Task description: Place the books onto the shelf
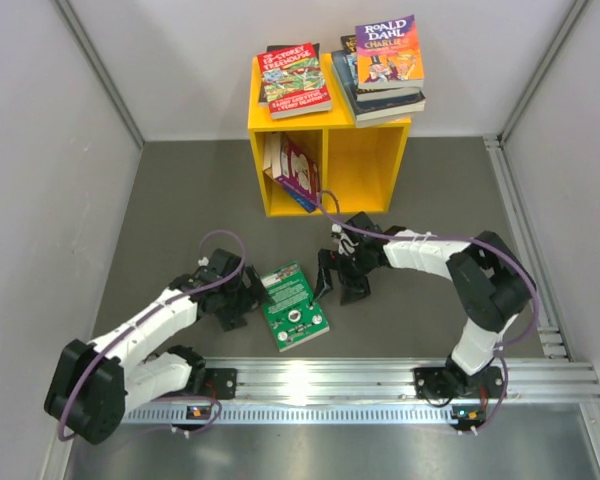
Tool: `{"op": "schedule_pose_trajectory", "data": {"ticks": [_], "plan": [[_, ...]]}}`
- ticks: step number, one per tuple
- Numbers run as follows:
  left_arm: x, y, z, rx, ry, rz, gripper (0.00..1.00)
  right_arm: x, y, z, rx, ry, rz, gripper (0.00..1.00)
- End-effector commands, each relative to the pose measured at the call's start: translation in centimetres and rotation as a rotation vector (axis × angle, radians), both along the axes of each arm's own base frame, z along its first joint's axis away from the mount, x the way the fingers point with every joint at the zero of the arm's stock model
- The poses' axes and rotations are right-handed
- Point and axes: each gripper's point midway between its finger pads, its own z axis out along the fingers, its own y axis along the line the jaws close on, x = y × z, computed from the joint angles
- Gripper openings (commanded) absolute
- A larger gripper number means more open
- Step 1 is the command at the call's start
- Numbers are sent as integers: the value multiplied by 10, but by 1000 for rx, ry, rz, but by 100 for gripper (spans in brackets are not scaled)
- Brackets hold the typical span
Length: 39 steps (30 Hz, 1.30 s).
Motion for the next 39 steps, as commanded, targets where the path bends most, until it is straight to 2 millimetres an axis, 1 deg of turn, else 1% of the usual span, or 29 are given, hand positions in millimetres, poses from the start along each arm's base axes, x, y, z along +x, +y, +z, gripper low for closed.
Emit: {"op": "schedule_pose_trajectory", "data": {"ticks": [1, 2, 4, 5, 7, 11, 12, 14, 15, 17, 18, 20, 21, 22, 23, 24, 25, 26, 27, 28, 29, 30, 31, 32, 33, 34, 35, 37, 39], "plan": [[1, -17, -11, -90, 14, 7, 98, 12, 35, -2, 146, -21, -12, 90], [6, -20, -14, -106, -3, 9, 98, 10, 40, -3, 160, -10, -11, 90], [2, -20, -27, -113, 11, 17, 98, 2, 53, -5, 185, 17, 3, 90], [7, -26, -27, -143, -9, 14, 98, -3, 57, -6, 195, 25, 14, 90], [0, -27, -42, -162, 23, 23, 98, -15, 67, -10, 219, 61, 28, 89], [2, -37, -45, -225, 15, 16, 98, -37, 77, -16, 239, 120, 54, 84], [5, -39, -43, -238, -2, 10, 97, -39, 84, -13, 270, 116, 67, 75], [9, -41, -38, -252, -29, 6, 97, -45, 85, -14, 274, 126, 74, 62], [12, -43, -34, -262, -49, 7, 97, -45, 86, -13, 280, 122, 76, 48], [14, -44, -28, -276, -69, 6, 97, -45, 86, -10, 285, 114, 81, 33], [15, -45, -25, -282, -78, 5, 97, -44, 85, -6, 283, 99, 85, 24], [19, -46, -17, -287, -106, 1, 97, -42, 83, 3, 284, 72, 86, 15], [20, -44, -16, -277, -115, -3, 97, -43, 78, 2, 261, 63, 87, 10], [17, -41, -15, -261, -110, -6, 97, -42, 76, 4, 254, 56, 85, 8], [18, -41, -11, -255, -122, -12, 97, -41, 74, 13, 263, 33, 86, 5], [18, -38, -8, -239, -134, -25, 97, -37, 68, 17, 250, 17, 78, 1], [20, -36, 1, -228, -159, -28, 97, -36, 64, 21, 246, 7, 71, 1], [20, -35, 5, -221, -174, -34, 98, -28, 59, 37, 269, -29, 52, 0], [21, -33, 10, -213, -197, -48, 98, -26, 54, 45, 277, -34, 34, 0], [24, -32, 23, -219, -246, -46, 98, -24, 49, 52, 291, -38, 12, 0], [25, -31, 30, -219, -266, -48, 98, -14, 41, 74, 339, -69, -32, 0], [27, -30, 37, -225, -292, -44, 98, -9, 43, 96, 432, -44, -76, 0], [29, -29, 50, -244, -338, -34, 97, -12, 34, 98, 465, -9, -118, 0], [31, -28, 58, -253, -368, -20, 97, 4, 26, 126, 556, -55, -173, 0], [35, -31, 69, -283, -408, -10, 97, 9, 24, 146, 639, -46, -210, 0], [38, -32, 84, -319, -466, -5, 97, 11, 20, 154, 670, -46, -226, 0], [43, -35, 96, -361, -510, 7, 97, 14, 15, 170, 715, -54, -230, 0], [47, -37, 114, -412, -566, 22, 97, 13, 16, 185, 742, -67, -199, 0], [50, -43, 128, -470, -601, 27, 97, 7, 16, 186, 733, -62, -159, 0]]}}
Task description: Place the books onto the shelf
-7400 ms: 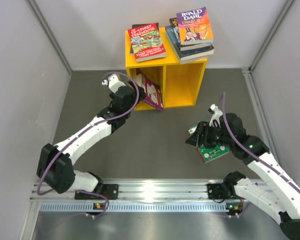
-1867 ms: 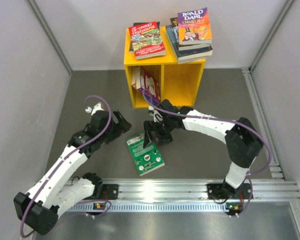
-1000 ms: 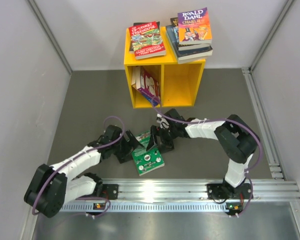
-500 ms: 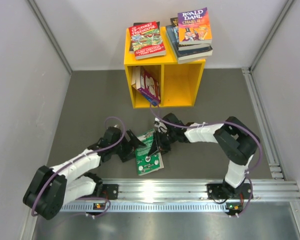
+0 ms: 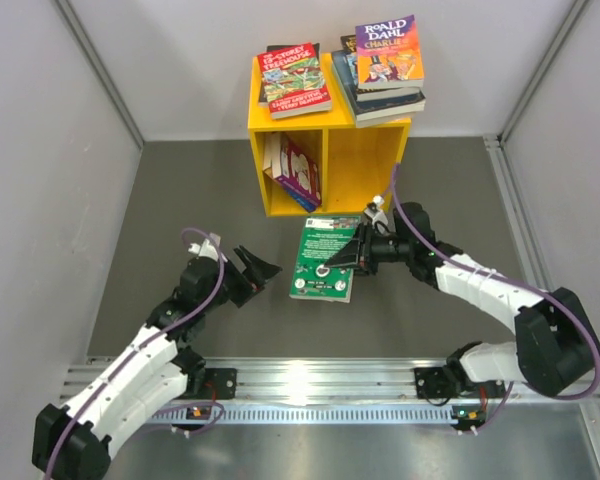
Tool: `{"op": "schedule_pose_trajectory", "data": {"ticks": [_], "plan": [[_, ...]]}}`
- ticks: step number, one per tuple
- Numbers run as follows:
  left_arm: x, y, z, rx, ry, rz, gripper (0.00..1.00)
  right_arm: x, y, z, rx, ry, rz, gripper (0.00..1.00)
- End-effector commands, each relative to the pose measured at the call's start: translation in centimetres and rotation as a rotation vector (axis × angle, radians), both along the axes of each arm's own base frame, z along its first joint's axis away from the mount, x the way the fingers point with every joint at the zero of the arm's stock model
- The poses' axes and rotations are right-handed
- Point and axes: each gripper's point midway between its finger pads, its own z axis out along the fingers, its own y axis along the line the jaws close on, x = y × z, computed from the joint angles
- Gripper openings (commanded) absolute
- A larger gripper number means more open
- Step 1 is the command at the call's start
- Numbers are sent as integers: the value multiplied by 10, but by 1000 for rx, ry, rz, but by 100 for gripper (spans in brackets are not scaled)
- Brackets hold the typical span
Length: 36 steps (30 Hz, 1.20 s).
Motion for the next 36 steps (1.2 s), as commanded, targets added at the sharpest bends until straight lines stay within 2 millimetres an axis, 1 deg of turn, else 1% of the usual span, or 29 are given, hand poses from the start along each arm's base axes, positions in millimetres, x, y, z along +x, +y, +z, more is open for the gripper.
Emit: {"op": "schedule_pose_trajectory", "data": {"ticks": [1, 2, 3, 4, 5, 6, 7, 8, 9, 10, 11, 12, 16, 19, 21, 22, 23, 24, 25, 26, 27, 28, 29, 30, 31, 33, 34, 35, 36], "plan": [[22, -12, 56, -144, -163, 22, 97, -14, 10, 50, 136, -76, 119, 0], [24, -15, 64, -164, -178, 16, 97, -16, 9, 50, 136, -78, 125, 0], [25, -20, 65, -174, -176, -7, 97, -19, 8, 49, 132, -74, 130, 0], [28, -24, 80, -197, -216, -18, 97, -22, 7, 45, 130, -64, 134, 0], [29, -27, 84, -200, -224, -33, 97, -24, 6, 47, 133, -69, 135, 0], [33, -30, 83, -190, -221, -45, 97, -25, 5, 47, 136, -66, 135, 0], [31, -34, 85, -198, -224, -72, 97, -27, 4, 47, 138, -65, 134, 0], [34, -38, 97, -216, -257, -89, 97, -28, 4, 50, 143, -71, 132, 0], [36, -43, 94, -217, -248, -105, 97, -29, 3, 53, 154, -69, 133, 0], [32, -49, 95, -234, -244, -148, 96, -31, 4, 57, 166, -74, 136, 0], [33, -54, 106, -260, -276, -178, 95, -32, 3, 60, 177, -76, 136, 0], [34, -60, 100, -264, -250, -205, 95, -33, 4, 66, 198, -80, 140, 0], [32, -76, 110, -308, -269, -286, 90, -39, 7, 74, 230, -85, 176, 0], [33, -84, 118, -308, -294, -327, 83, -43, 8, 76, 243, -84, 204, 0], [32, -88, 117, -297, -298, -359, 76, -48, 11, 83, 275, -92, 240, 0], [34, -89, 123, -295, -315, -368, 74, -50, 11, 84, 283, -89, 252, 0], [34, -91, 123, -289, -317, -380, 70, -53, 14, 86, 297, -97, 273, 0], [34, -93, 122, -274, -327, -404, 68, -57, 15, 87, 305, -82, 294, 0], [36, -96, 130, -271, -343, -419, 66, -58, 16, 86, 306, -80, 303, 0], [36, -98, 130, -257, -357, -442, 64, -60, 17, 84, 303, -71, 313, 0], [39, -101, 127, -248, -344, -458, 57, -61, 18, 82, 303, -67, 320, 0], [36, -105, 135, -255, -351, -501, 51, -61, 17, 80, 301, -63, 320, 0], [35, -108, 135, -258, -346, -524, 45, -61, 18, 78, 300, -60, 321, 0], [33, -112, 130, -261, -321, -564, 33, -61, 18, 77, 300, -58, 324, 0], [34, -114, 134, -262, -315, -578, 27, -60, 18, 76, 298, -52, 323, 0], [34, -117, 128, -249, -293, -603, 15, -59, 19, 74, 296, -53, 321, 0], [34, -117, 130, -242, -293, -611, 2, -58, 19, 73, 294, -52, 319, 0], [32, -116, 124, -217, -282, -621, 0, -57, 20, 73, 293, -55, 318, 0], [30, -114, 123, -203, -277, -625, 0, -57, 20, 74, 292, -57, 316, 0]]}}
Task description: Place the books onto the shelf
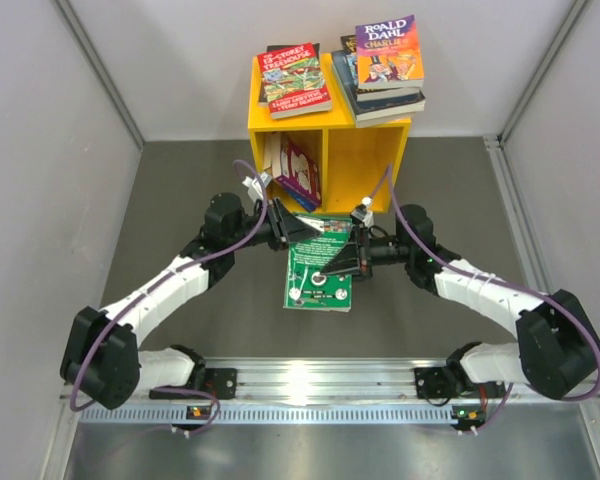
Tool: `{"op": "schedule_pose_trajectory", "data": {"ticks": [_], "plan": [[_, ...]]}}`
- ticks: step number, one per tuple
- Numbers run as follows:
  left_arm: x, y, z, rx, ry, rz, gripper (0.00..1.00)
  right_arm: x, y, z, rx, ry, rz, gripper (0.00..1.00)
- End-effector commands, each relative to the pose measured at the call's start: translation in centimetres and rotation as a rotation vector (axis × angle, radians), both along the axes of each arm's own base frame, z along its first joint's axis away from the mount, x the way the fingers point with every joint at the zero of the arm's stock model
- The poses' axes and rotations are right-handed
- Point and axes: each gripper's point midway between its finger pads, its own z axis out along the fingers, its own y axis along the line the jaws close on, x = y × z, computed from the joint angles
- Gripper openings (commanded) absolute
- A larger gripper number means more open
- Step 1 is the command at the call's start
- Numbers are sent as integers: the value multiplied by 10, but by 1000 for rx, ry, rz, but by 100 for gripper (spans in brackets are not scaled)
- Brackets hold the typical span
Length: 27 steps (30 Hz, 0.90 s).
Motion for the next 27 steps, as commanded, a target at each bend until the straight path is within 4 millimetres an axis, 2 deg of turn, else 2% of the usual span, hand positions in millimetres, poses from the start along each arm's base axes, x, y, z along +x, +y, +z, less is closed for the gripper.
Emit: {"op": "schedule_pose_trajectory", "data": {"ticks": [1, 2, 3, 4, 5, 6, 7, 8, 9, 10, 11, 15, 16, 21, 23, 24, 27], "plan": [[-17, -6, 11, 48, -93, -117, 0, -13, 5, 20, 68, -79, 91, 0], [-19, -2, -1, 106, -72, -119, 0, -12, 4, 16, 50, -75, 91, 11], [-19, 2, -3, 141, -75, -103, 0, -11, 4, 18, 44, -88, 91, 25], [-13, 6, 2, 182, -90, -67, 0, -9, 2, 16, 28, -94, 84, 44], [0, 17, -8, 277, -110, 12, 0, -10, -2, 5, -24, -88, 89, 70], [2, 31, -17, 357, -81, 71, 0, -6, -4, 6, -49, -111, 77, 77], [10, 41, -13, 404, -96, 138, 0, -5, -8, 2, -80, -121, 70, 81], [16, 50, -12, 448, -130, 183, 0, -9, -20, -14, -159, -107, 76, 83], [26, 64, -3, 480, -173, 282, 0, -5, -24, -13, -193, -132, 61, 85], [31, 69, 4, 479, -203, 321, 0, -2, -32, -16, -221, -140, 45, 86], [35, 74, 11, 482, -234, 356, 0, -9, -41, -26, -273, -131, 61, 86], [63, 103, 41, 493, -310, 597, 0, -14, -65, -39, -358, -122, 35, 86], [70, 102, 57, 443, -359, 635, 0, -15, -69, -39, -363, -127, 24, 86], [96, 90, 98, 305, -452, 701, 0, -25, -81, -51, -399, -88, 3, 86], [111, 85, 102, 299, -462, 723, 0, -26, -84, -52, -406, -86, -5, 86], [116, 85, 112, 280, -471, 742, 0, -26, -85, -52, -411, -88, -11, 86], [132, 76, 127, 226, -501, 756, 0, -27, -89, -52, -428, -90, -19, 86]]}}
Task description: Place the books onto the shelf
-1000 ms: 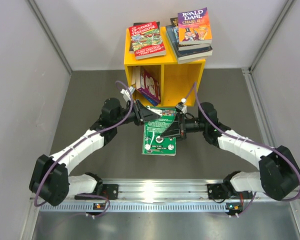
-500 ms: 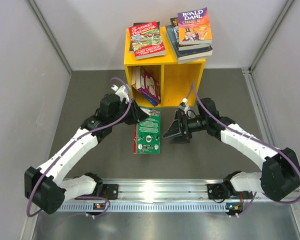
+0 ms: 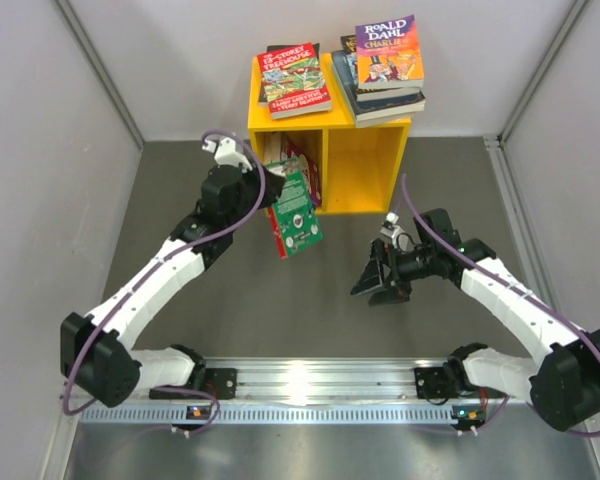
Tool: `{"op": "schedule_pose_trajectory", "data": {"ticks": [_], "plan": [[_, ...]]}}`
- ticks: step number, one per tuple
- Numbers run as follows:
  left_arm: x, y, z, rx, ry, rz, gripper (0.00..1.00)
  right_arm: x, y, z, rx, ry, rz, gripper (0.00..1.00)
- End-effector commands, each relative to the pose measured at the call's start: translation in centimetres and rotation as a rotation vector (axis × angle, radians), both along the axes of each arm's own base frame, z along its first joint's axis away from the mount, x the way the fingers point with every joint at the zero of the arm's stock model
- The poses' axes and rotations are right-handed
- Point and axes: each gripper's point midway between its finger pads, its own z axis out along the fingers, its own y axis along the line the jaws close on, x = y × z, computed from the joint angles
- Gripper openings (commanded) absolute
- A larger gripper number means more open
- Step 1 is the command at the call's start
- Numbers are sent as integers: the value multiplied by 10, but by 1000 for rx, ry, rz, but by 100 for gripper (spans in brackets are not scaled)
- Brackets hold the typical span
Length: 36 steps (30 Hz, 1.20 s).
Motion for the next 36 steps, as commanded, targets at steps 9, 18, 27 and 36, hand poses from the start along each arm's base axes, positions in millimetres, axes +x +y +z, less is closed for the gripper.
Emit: {"op": "schedule_pose_trajectory", "data": {"ticks": [9, 18, 27, 36], "plan": [[62, -15, 86, -217, -266, 110, 0, -1, -19, -1, -65, -38, -18, 86], [83, 12, 77, -164, -377, 280, 0, -3, -23, -11, -97, -1, -21, 85], [92, 39, 71, -202, -509, 487, 0, -17, -28, -32, -132, 88, -18, 83], [110, 45, 53, -231, -555, 660, 0, -28, -36, -46, -182, 145, -10, 83]]}}
